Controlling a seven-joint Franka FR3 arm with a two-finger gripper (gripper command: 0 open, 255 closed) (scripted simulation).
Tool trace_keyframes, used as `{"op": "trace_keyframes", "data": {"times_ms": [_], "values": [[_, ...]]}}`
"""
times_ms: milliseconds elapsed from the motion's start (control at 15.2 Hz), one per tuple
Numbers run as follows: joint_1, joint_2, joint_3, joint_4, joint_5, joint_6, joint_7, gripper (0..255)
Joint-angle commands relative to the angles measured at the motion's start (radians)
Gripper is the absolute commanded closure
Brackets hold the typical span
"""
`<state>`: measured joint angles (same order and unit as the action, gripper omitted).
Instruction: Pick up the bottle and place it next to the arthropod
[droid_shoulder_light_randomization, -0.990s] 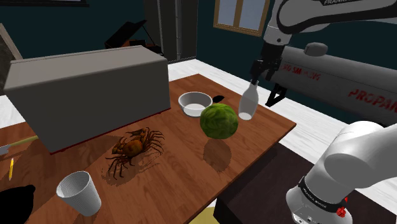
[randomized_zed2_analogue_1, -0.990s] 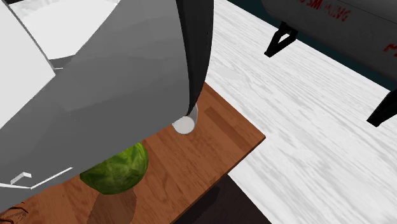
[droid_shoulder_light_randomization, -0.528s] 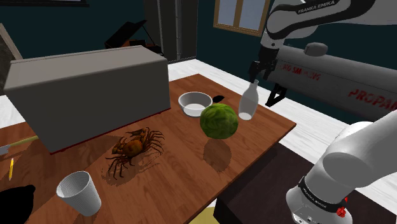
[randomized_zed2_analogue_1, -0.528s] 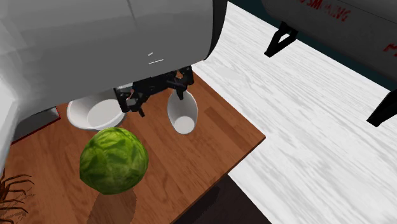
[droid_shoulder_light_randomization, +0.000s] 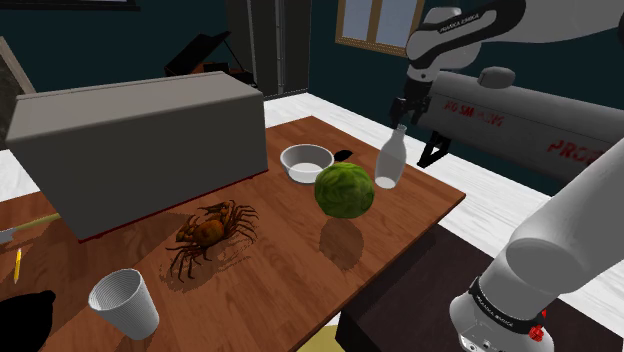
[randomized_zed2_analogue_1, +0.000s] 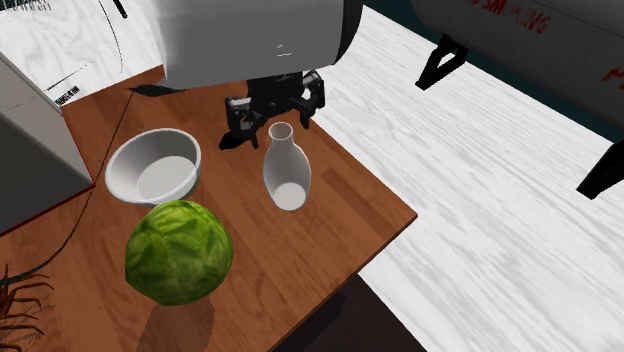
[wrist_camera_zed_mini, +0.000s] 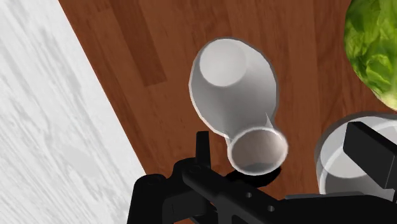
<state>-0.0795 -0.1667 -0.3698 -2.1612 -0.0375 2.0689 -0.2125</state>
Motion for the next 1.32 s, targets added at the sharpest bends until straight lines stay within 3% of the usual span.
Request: {"op": "trace_keyframes", "data": {"times_ms": [0, 396, 924, 990, 1254], "values": [[-0.003, 0.033, -0.011, 0.010, 0.011, 0.022, -0.017, 0], [-0.003, 0.073, -0.016, -0.040, 0.028, 0.110, -0.030, 0], [-0.003, 0.073, -0.016, -0.040, 0.028, 0.110, -0.030, 0], [-0.003, 0.073, -0.016, -0.040, 0.028, 0.110, -0.030, 255], [-0.003, 0.073, -0.016, -0.040, 0.028, 0.110, -0.030, 255]]}}
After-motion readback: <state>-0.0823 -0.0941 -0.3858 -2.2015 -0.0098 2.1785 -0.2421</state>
